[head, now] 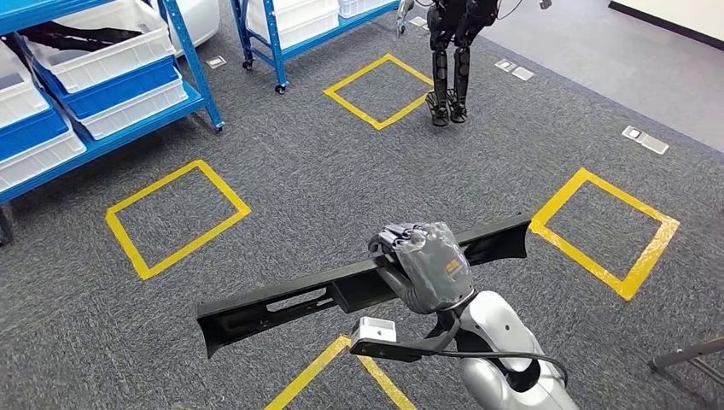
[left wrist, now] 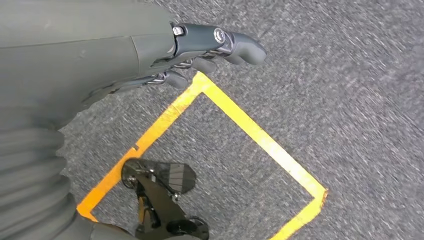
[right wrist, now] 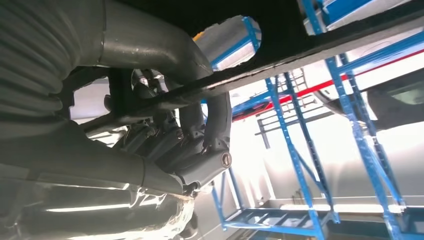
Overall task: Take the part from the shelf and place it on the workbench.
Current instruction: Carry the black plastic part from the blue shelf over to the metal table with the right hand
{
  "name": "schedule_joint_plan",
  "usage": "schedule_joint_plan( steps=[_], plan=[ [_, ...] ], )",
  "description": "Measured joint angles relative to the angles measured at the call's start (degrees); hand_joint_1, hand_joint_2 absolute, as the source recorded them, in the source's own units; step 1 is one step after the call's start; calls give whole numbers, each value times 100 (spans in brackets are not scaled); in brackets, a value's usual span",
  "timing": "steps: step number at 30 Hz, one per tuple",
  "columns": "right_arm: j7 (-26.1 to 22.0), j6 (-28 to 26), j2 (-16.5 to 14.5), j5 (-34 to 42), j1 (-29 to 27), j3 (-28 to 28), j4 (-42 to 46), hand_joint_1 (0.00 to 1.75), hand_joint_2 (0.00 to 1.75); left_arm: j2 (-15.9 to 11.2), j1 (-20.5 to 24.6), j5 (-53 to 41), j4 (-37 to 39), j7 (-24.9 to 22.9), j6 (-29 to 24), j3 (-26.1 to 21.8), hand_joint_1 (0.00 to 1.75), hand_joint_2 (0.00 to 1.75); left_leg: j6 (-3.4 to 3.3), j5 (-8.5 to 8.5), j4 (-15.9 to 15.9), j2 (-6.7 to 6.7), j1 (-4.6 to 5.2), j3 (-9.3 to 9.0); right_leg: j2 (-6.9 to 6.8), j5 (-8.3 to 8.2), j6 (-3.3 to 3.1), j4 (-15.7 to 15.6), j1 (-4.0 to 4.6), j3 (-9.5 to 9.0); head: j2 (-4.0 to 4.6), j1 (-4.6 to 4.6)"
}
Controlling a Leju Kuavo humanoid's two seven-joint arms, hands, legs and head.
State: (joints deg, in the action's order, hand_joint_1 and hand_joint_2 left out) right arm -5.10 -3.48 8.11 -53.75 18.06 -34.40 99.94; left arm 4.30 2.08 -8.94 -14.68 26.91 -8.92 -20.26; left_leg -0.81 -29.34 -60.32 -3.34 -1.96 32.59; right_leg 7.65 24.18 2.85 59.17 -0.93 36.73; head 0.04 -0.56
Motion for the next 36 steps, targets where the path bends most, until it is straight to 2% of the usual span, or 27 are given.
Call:
schedule_joint_plan(
  steps=[2,4,6,7,8,9,10,11,12,13,14,15,16,17,19,21,22,23,24,26,28,30,31,33,34,35,36],
  plan=[
    [1,0,9,1,-3,20,17,169,175,2,14,1,0,0,1,-2,0,175,-109,62,54,154,8,2,-273,101,27,218,-3,151,0,22],
    [1,0,11,2,-4,28,30,169,175,-4,9,1,1,1,2,-5,0,175,-164,84,72,325,22,13,-625,410,13,876,-9,463,0,58],
    [1,0,14,2,-19,28,32,169,175,-8,-1,1,1,1,2,-11,0,175,-169,86,69,501,40,25,-692,657,44,1538,-24,741,0,73],
    [2,0,19,2,-29,28,32,169,175,-7,-1,0,1,0,3,-13,0,175,-168,85,69,583,45,28,-700,675,81,1622,-29,744,0,76],
    [2,-1,24,2,-36,29,37,169,175,-6,2,-1,1,0,6,-14,0,175,-165,83,68,662,46,27,-723,613,129,1458,-35,620,0,78],
    [3,-1,28,1,-41,32,46,169,175,-4,5,-2,1,0,10,-14,0,175,-157,79,68,736,46,21,-792,498,173,1085,-39,386,0,79],
    [3,-2,29,1,-41,40,64,169,175,-5,10,-4,1,0,14,-14,0,175,-144,72,67,800,54,12,-943,395,186,652,-35,135,0,84],
    [3,-3,29,0,-39,49,86,169,175,-5,12,-5,1,1,18,-15,0,175,-118,62,66,860,70,3,-1085,306,172,291,-4,-80,0,85],
    [4,-3,30,0,-37,60,109,169,175,-8,12,-6,1,-1,22,-19,0,175,-87,53,65,912,89,-8,-1183,254,122,73,27,-201,0,81],
    [5,-4,32,0,-40,70,128,169,175,-11,11,-7,1,-3,25,-23,0,175,-56,46,67,966,107,-21,-1219,238,59,1,62,-230,0,74],
    [7,-4,34,0,-48,79,139,169,175,-10,11,-11,1,-5,28,-27,0,175,-26,43,75,1027,114,-37,-1153,217,9,-1,92,-223,0,65],
    [9,-4,39,-1,-59,87,150,169,175,-8,14,-22,1,-8,33,-31,0,175,7,33,77,1055,105,-46,-1076,196,-48,-13,63,-210,0,58],
    [10,-4,42,-1,-70,95,161,169,175,-9,18,-37,1,-8,37,-36,0,175,34,-5,50,994,87,-44,-1006,178,-89,-30,29,-210,0,44],
    [14,-4,42,-3,-75,101,172,169,175,-10,20,-54,1,-3,39,-44,0,175,55,-99,-56,856,70,-5,-940,156,-149,-47,-8,-213,0,32],
    [21,-3,24,-10,-83,103,189,169,175,-17,8,-75,2,28,30,-64,0,175,69,-445,-615,488,50,235,-805,131,-247,-63,-42,-218,0,-8],
    [27,10,7,-20,-102,101,189,169,175,-16,-11,-54,-2,115,4,-105,0,175,69,-730,-1307,335,50,572,-650,127,-289,-61,-21,-213,0,-25],
    [31,23,5,-26,-114,100,189,169,175,-16,-12,-9,-16,185,-5,-149,0,175,70,-726,-1454,320,48,660,-564,125,-288,-57,-15,-213,0,-25],
    [33,41,5,-30,-122,100,190,169,175,-15,-9,51,-49,269,-4,-213,0,175,68,-603,-1382,313,42,643,-477,125,-287,-49,-12,-215,0,-27],
    [37,59,3,-35,-126,101,192,169,175,-15,-2,111,-102,347,8,-291,0,175,66,-397,-1110,288,31,528,-392,125,-284,-35,-14,-217,0,-26],
    [40,82,-1,-40,-120,103,201,169,175,-14,20,178,-260,443,43,-468,0,175,64,-59,-413,12,-15,217,-244,128,-266,24,-4,-183,0,-23],
    [39,94,-8,-44,-105,107,210,169,175,-7,39,204,-447,440,74,-639,0,175,54,25,-93,-210,-21,97,-120,110,-202,59,8,-105,0,-15],
    [34,101,-12,-44,-100,112,222,169,175,15,59,230,-616,387,90,-805,0,175,3,49,-53,-100,13,103,20,61,-100,27,17,-30,0,-14],
    [32,100,-9,-43,-104,118,230,169,175,30,69,236,-682,355,92,-880,0,175,-37,74,-19,-17,19,90,2,54,-64,36,18,3,0,-14],
    [32,99,-2,-40,-98,136,242,169,175,49,76,224,-763,298,86,-1007,0,175,-124,118,51,158,11,64,-278,182,-54,322,46,172,0,19],
    [32,98,-1,-39,-98,146,245,169,175,48,66,205,-782,267,78,-1064,0,175,-150,125,62,248,24,59,-475,318,-69,640,36,320,0,38],
    [32,98,0,-37,-100,155,248,169,175,48,49,174,-790,235,60,-1116,0,175,-167,124,66,338,40,60,-601,470,-79,1018,35,508,0,58],
    [32,98,3,-36,-115,160,248,169,175,47,29,141,-788,204,37,-1161,0,175,-173,122,66,430,58,62,-656,584,-72,1351,21,669,0,68]
  ],
)
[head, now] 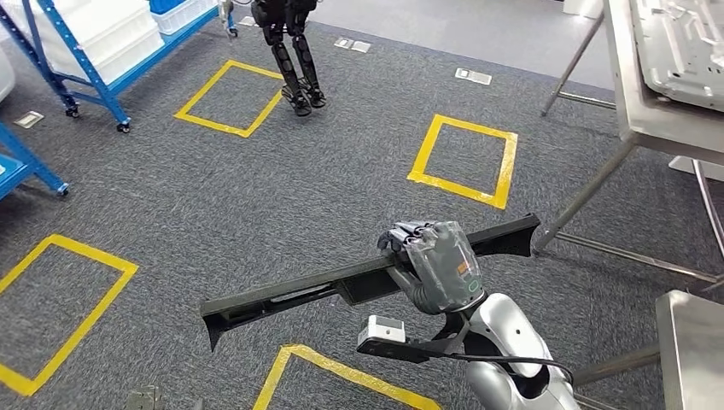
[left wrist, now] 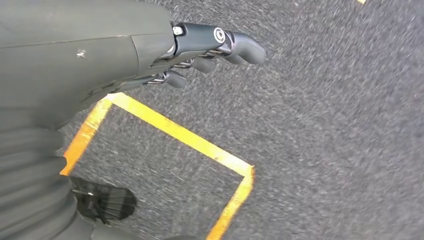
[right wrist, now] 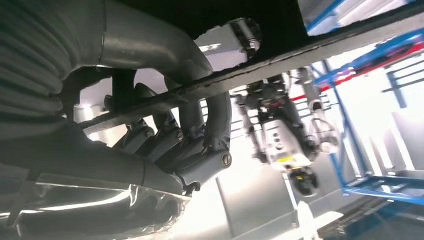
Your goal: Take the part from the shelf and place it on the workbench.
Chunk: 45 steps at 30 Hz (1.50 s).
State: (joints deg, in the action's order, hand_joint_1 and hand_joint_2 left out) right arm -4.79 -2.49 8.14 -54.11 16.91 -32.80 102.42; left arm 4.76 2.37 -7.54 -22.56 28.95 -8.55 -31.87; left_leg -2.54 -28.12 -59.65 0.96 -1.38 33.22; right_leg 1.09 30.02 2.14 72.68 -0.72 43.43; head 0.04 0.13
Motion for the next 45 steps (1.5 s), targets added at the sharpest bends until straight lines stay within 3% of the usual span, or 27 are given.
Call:
schedule_joint_plan(
  steps=[1,2,3,5,7,9,10,12,14,16,17,19,21,23,25,27,29,31,32,33,34,36,38,40,42,44,45],
  plan=[
    [0,0,5,1,-21,4,0,169,175,0,-18,-36,2,-23,-25,-40,0,175,-2,-5,-1,89,12,1,-28,48,25,186,-16,83,0,2],
    [0,0,12,1,-42,10,0,169,175,0,-29,-67,6,-38,-47,-73,0,175,0,-12,-1,167,19,-1,-52,11,69,152,-35,51,0,4],
    [0,0,19,1,-56,18,0,169,175,0,-36,-90,11,-45,-59,-101,0,175,7,-22,-2,237,20,-10,-96,-97,125,-102,-58,-94,0,5],
    [1,0,28,1,-64,34,2,169,175,-8,-37,-133,24,-42,-81,-153,0,175,51,-55,-2,353,35,-41,-336,-344,198,-885,-72,-543,0,8],
    [1,0,30,2,-62,42,4,169,175,-22,-41,-164,46,-26,-110,-207,0,175,113,-85,2,449,62,-76,-508,-448,140,-1308,-23,-772,0,-2],
    [0,-4,31,7,-62,51,5,169,175,-24,-44,-200,76,-17,-132,-244,0,175,170,-103,21,553,62,-111,-423,-459,37,-1338,25,-759,0,-13],
    [0,-8,28,17,-64,61,11,169,175,-21,-44,-222,89,-20,-137,-256,0,175,200,-126,11,549,41,-120,-356,-471,-5,-1355,-4,-764,0,-19],
    [-7,-20,18,73,-52,84,32,169,175,-14,-47,-272,122,-25,-143,-284,0,175,240,-316,-235,306,0,-30,-225,-495,-113,-1385,-50,-784,0,-43],
    [-25,-26,-6,136,-38,93,50,169,175,-13,-65,-314,168,-27,-141,-325,0,175,246,-689,-919,-17,-15,292,-91,-502,-203,-1393,-48,-793,0,-77],
    [-38,-26,-23,173,-50,91,52,169,175,-13,-95,-327,207,-29,-141,-361,0,175,243,-897,-1554,-103,-15,642,72,-501,-228,-1391,-19,-797,0,-90],
    [-43,-26,-26,198,-58,90,54,169,175,-13,-108,-331,220,-29,-141,-377,0,175,239,-839,-1619,-112,-17,703,160,-500,-228,-1387,-10,-803,0,-91],
    [-55,-26,-27,310,-67,91,82,169,175,-14,-123,-349,241,-29,-134,-402,0,175,226,-440,-1128,-186,-35,521,336,-498,-225,-1366,-7,-820,0,-91],
    [-60,-25,-31,473,-67,95,161,169,175,-16,-134,-392,268,-29,-123,-429,0,175,224,-112,-443,-485,-75,237,490,-485,-199,-1315,15,-794,0,-85],
    [-59,-24,-37,600,-85,107,280,169,175,-14,-153,-436,298,-28,-117,-459,0,175,213,-50,-183,-642,-71,139,621,-491,-135,-1291,24,-730,0,-79],
    [-49,-26,-37,662,-131,134,432,169,175,-5,-156,-472,318,-27,-116,-476,0,175,151,-21,-145,-490,-36,123,705,-521,-55,-1297,12,-672,0,-80],
    [-29,-31,-27,685,-170,169,568,169,175,5,-148,-510,329,-27,-116,-483,0,175,69,22,-82,-333,-28,87,458,-467,-14,-1155,28,-568,0,-61],
    [-7,-40,-16,689,-187,190,645,169,175,7,-159,-538,339,-33,-116,-489,0,175,11,29,-47,-160,-6,63,97,-219,-38,-606,34,-291,0,-23],
    [13,-52,0,681,-225,198,683,169,175,7,-176,-564,359,-43,-116,-503,0,175,-19,16,-46,30,23,66,-10,46,-51,104,13,50,0,-6],
    [22,-56,10,676,-254,202,692,169,175,7,-181,-581,368,-48,-116,-513,0,175,-23,12,-47,121,31,68,-29,89,-30,262,-1,116,0,-6],
    [27,-60,21,669,-277,208,697,169,175,7,-182,-598,375,-50,-116,-522,0,175,-22,9,-47,203,35,68,-52,46,10,185,-11,57,0,-4],
    [31,-62,29,661,-290,215,702,169,175,7,-181,-612,379,-52,-116,-529,0,175,-16,4,-48,278,37,64,-112,-58,56,-118,-22,-122,0,-3],
    [54,-67,40,629,-291,225,715,169,175,7,-178,-635,381,-54,-116,-539,0,175,24,-22,-53,411,52,42,-424,-282,103,-921,-7,-599,0,0],
    [117,-71,44,561,-278,227,724,169,175,8,-179,-662,381,-57,-115,-562,0,175,92,-59,-57,528,72,3,-607,-383,66,-1316,51,-826,0,-10],
    [182,-75,51,491,-268,232,727,169,175,23,-166,-696,381,-60,-112,-584,0,175,165,-93,-48,649,53,-44,-469,-408,-11,-1351,85,-833,0,-22],
    [213,-84,54,446,-256,235,728,169,175,37,-142,-726,381,-59,-105,-594,0,175,229,-210,-175,466,3,-43,-324,-432,-112,-1408,31,-882,0,-36],
    [231,-92,39,412,-233,229,722,169,175,45,-144,-745,383,-61,-95,-609,0,175,262,-545,-720,71,-28,175,-183,-450,-210,-1444,-19,-923,0,-73],
    [246,-94,31,390,-221,225,716,169,175,49,-155,-747,384,-63,-90,-622,0,175,268,-739,-1093,-48,-31,356,-110,-453,-246,-1444,-16,-928,0,-87]
  ],
)
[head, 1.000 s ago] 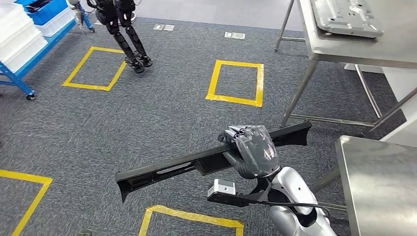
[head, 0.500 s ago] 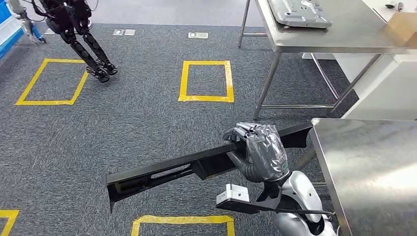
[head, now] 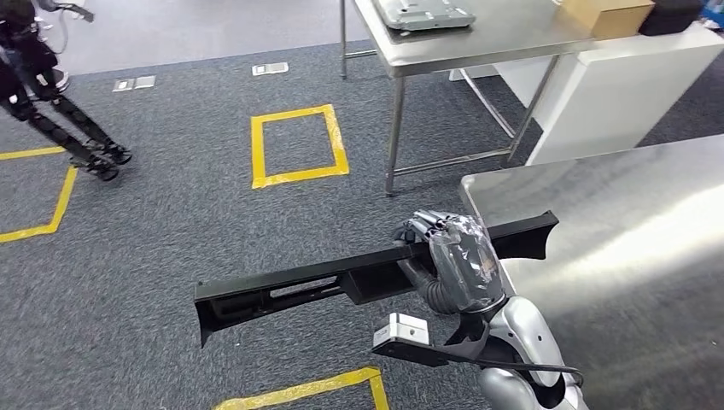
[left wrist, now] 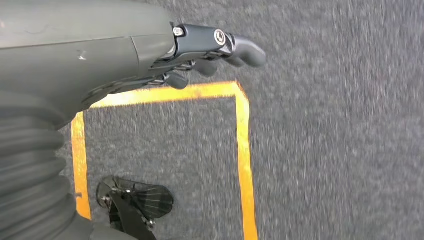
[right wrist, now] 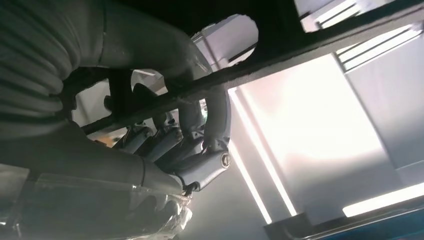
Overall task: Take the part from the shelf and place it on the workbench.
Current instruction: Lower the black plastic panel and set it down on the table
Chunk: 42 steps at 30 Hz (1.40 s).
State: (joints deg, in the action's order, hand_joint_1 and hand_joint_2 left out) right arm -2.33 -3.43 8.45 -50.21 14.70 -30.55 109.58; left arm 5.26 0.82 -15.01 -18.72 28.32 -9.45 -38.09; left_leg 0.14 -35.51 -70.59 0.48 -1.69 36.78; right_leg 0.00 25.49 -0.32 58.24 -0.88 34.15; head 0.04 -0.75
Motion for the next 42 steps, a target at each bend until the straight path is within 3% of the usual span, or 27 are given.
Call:
schedule_joint_plan(
  steps=[1,2,3,5,6,8,9,11,13,15,17,18,20,21,23,24,25,26,28,30,32,33,35,37,39,41,42],
  plan=[
    [15,0,-7,-28,0,-5,-9,169,175,3,-10,-1,1,-2,3,-16,0,175,10,-127,-329,-50,-1,174,89,1,-9,2,9,-3,0,-12],
    [32,0,-10,-55,-4,-9,-17,169,175,2,-17,-1,1,-3,5,-33,0,175,20,-140,-500,-65,-6,282,181,0,-12,6,13,-7,0,-15],
    [49,1,-11,-85,-8,-12,-26,169,175,1,-19,-1,1,-2,7,-47,0,175,30,-30,-458,-69,-17,291,272,1,-10,12,10,-15,0,-16],
    [73,1,-13,-142,-12,-15,-36,169,175,-4,-20,-1,1,-2,13,-74,0,175,56,416,163,-174,-71,49,449,16,15,41,-9,-29,0,-19],
    [85,1,-15,-179,-9,-14,-40,169,175,-5,-21,-3,2,-2,17,-93,0,175,77,580,520,-333,-107,-98,527,34,45,81,-2,-10,0,-21],
    [103,-2,-26,-249,-7,-7,-47,169,175,-3,-23,-7,3,-2,25,-140,0,175,73,703,896,-565,-130,-242,665,48,133,135,12,63,0,-18],
    [108,-3,-30,-278,-8,-1,-51,169,175,-1,-21,-13,2,-2,27,-163,0,175,44,684,916,-581,-108,-244,733,35,182,137,19,103,0,-18],
    [110,-4,-31,-316,-18,18,-50,169,175,3,-10,-35,-6,-2,27,-198,0,175,-58,717,951,-423,-66,-258,795,8,267,126,11,170,0,-15],
    [110,-4,-28,-340,-12,42,-48,169,175,6,-2,-64,-14,-3,27,-221,0,175,-173,754,1021,-254,-57,-295,522,123,281,409,22,340,0,15],
    [110,-4,-27,-351,-10,56,-49,169,175,4,-8,-76,-19,-3,27,-255,0,175,-247,754,1049,-75,-30,-314,177,390,250,1099,25,702,0,51],
    [110,-4,-23,-355,-30,60,-59,169,175,2,-13,-78,-19,-5,27,-285,0,175,-262,739,1049,100,5,-316,85,558,271,1670,10,1006,0,60],
    [110,-4,-20,-362,-39,60,-65,169,175,2,-13,-81,-19,-8,27,-293,0,175,-262,732,1048,183,15,-318,66,530,308,1675,2,1009,0,62],
    [110,-4,-14,-381,-43,60,-75,169,175,4,-9,-87,-19,-17,27,-304,0,175,-240,712,1047,324,19,-340,-59,278,397,1035,-14,668,0,65],
    [110,-4,-11,-393,-37,60,-79,169,175,5,-8,-91,-19,-22,28,-314,0,175,-218,697,1047,384,30,-358,-208,148,407,639,-8,454,0,66],
    [111,-4,-5,-409,0,60,-98,169,175,8,-12,-95,-22,-32,29,-346,0,175,-151,655,1048,497,57,-404,-419,5,351,167,52,192,0,63],
    [119,-4,0,-422,24,64,-113,169,175,10,-12,-103,-28,-36,29,-364,0,175,-116,633,1053,555,67,-432,-431,-4,299,130,89,173,0,55],
    [135,-4,8,-443,47,76,-132,169,175,16,-8,-112,-39,-42,29,-380,0,175,-81,613,1063,622,64,-464,-359,-10,256,113,118,165,0,50],
    [162,-4,15,-467,61,93,-150,169,175,22,-2,-131,-55,-51,29,-396,0,175,-46,589,1059,640,46,-487,-282,-19,208,93,74,147,0,41],
    [233,-3,32,-521,106,152,-205,169,175,39,7,-185,-91,-80,29,-447,0,175,0,432,861,406,10,-438,-139,-43,105,49,3,100,0,19],
    [283,-3,38,-561,158,211,-274,169,175,55,-11,-243,-108,-123,28,-518,0,175,9,82,239,46,-1,-145,-5,-52,20,35,-21,78,0,-12],
    [323,-4,46,-606,171,279,-354,169,175,64,-54,-285,-120,-168,25,-590,0,175,12,-171,-431,-62,0,227,157,-49,-11,37,-5,76,0,-24],
    [351,-5,55,-639,170,323,-394,169,175,67,-74,-298,-129,-187,23,-620,0,175,14,-138,-540,-71,-5,317,247,-51,-14,41,-3,73,0,-25],
    [412,-7,75,-732,174,420,-466,169,175,72,-93,-320,-150,-216,9,-679,0,175,22,251,-116,-126,-33,188,417,-47,-5,61,-13,62,0,-26],
    [461,-7,92,-829,187,516,-516,169,175,81,-104,-364,-163,-244,-15,-744,0,175,36,620,596,-412,-90,-95,565,-26,35,117,-5,91,0,-28],
    [498,-1,106,-927,197,617,-552,169,175,102,-116,-435,-183,-278,-28,-805,0,175,14,699,900,-585,-89,-213,703,-24,122,148,11,158,0,-32],
    [538,14,128,-1016,195,741,-572,169,175,133,-117,-509,-221,-302,-26,-851,0,175,-64,710,941,-450,-45,-237,845,-58,228,115,22,215,0,-30],
    [554,22,145,-1046,192,804,-575,169,175,153,-114,-541,-239,-306,-23,-867,0,175,-113,733,976,-373,-38,-262,814,-59,264,130,18,241,0,-31]
  ],
)
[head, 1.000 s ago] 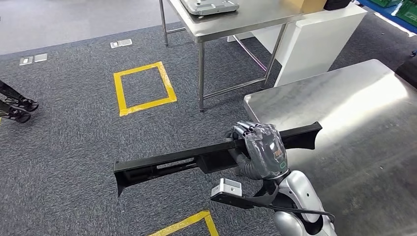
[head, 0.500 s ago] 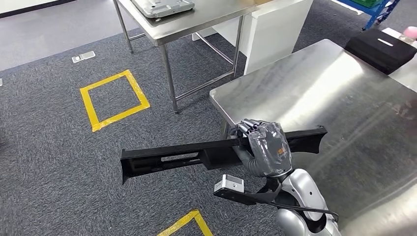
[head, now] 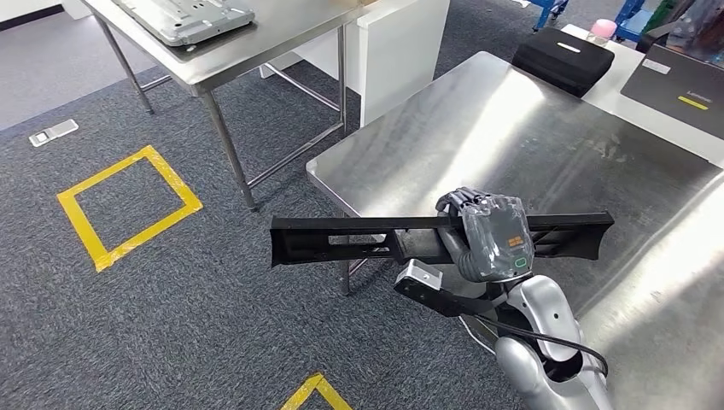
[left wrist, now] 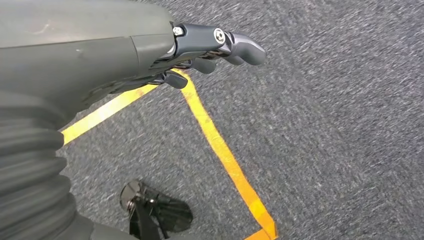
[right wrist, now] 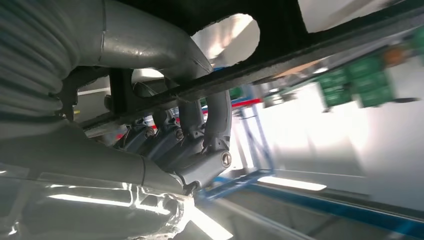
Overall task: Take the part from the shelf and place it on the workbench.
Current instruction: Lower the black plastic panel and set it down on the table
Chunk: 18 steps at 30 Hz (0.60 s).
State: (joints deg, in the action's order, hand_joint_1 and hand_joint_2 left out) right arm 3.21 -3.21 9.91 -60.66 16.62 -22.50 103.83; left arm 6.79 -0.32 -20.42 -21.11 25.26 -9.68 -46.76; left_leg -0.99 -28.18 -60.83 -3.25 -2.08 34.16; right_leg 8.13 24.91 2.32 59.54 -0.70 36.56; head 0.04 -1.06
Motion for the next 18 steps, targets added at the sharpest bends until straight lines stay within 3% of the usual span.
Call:
schedule_joint_plan(
  steps=[2,4,6,7,8,9,11,12,14,15,17,18],
  plan=[
    [18,13,28,-30,15,107,-7,169,175,26,-3,-37,-37,-3,4,-29,0,175,-82,35,68,167,-7,-46,-302,136,11,315,14,188,0,35],
    [28,32,40,-56,21,177,-22,169,175,35,-18,-70,-60,-10,18,-63,0,175,-123,29,84,343,15,-60,-644,419,-24,1061,10,578,0,71],
    [33,49,64,-89,-14,231,-48,169,175,45,-31,-117,-74,-22,54,-88,0,175,-134,12,83,513,38,-64,-736,549,2,1567,-1,846,0,78],
    [35,51,87,-101,-36,265,-61,169,175,50,-33,-147,-84,-27,77,-94,0,175,-132,2,82,588,41,-70,-764,488,43,1486,-7,802,0,80],
    [36,48,119,-109,-54,306,-72,169,175,56,-32,-182,-91,-31,97,-97,0,175,-123,-11,82,657,41,-84,-816,363,89,1179,-13,637,0,84],
    [35,43,152,-113,-67,349,-79,169,175,61,-31,-217,-96,-33,114,-98,0,175,-105,-29,82,721,43,-105,-951,216,121,741,-18,402,0,89],
    [33,27,213,-124,-74,443,-92,169,175,67,-30,-303,-99,-35,139,-101,0,175,-40,-78,84,837,75,-161,-1234,13,101,99,25,40,0,92],
    [33,18,240,-138,-76,487,-101,169,175,67,-28,-353,-99,-34,150,-102,0,175,-3,-102,89,897,94,-194,-1304,-20,60,-19,51,-24,0,87],
    [42,0,307,-183,-84,582,-123,169,175,67,-6,-449,-99,-28,168,-104,0,175,62,-146,113,1025,108,-259,-1181,-32,-20,-28,66,-21,0,68],
    [52,-10,340,-207,-92,628,-132,169,175,65,14,-485,-99,-23,174,-104,0,175,95,-178,97,995,97,-276,-1105,-40,-49,-39,26,-30,0,60],
    [70,-31,405,-238,-94,718,-152,169,175,62,41,-541,-97,-13,179,-104,0,175,138,-377,-181,726,68,-176,-959,-55,-135,-60,-53,-53,0,39],
    [79,-38,425,-249,-93,751,-168,169,175,60,42,-565,-96,-10,180,-105,0,175,146,-551,-497,537,57,-28,-886,-56,-177,-62,-70,-58,0,30]
  ],
)
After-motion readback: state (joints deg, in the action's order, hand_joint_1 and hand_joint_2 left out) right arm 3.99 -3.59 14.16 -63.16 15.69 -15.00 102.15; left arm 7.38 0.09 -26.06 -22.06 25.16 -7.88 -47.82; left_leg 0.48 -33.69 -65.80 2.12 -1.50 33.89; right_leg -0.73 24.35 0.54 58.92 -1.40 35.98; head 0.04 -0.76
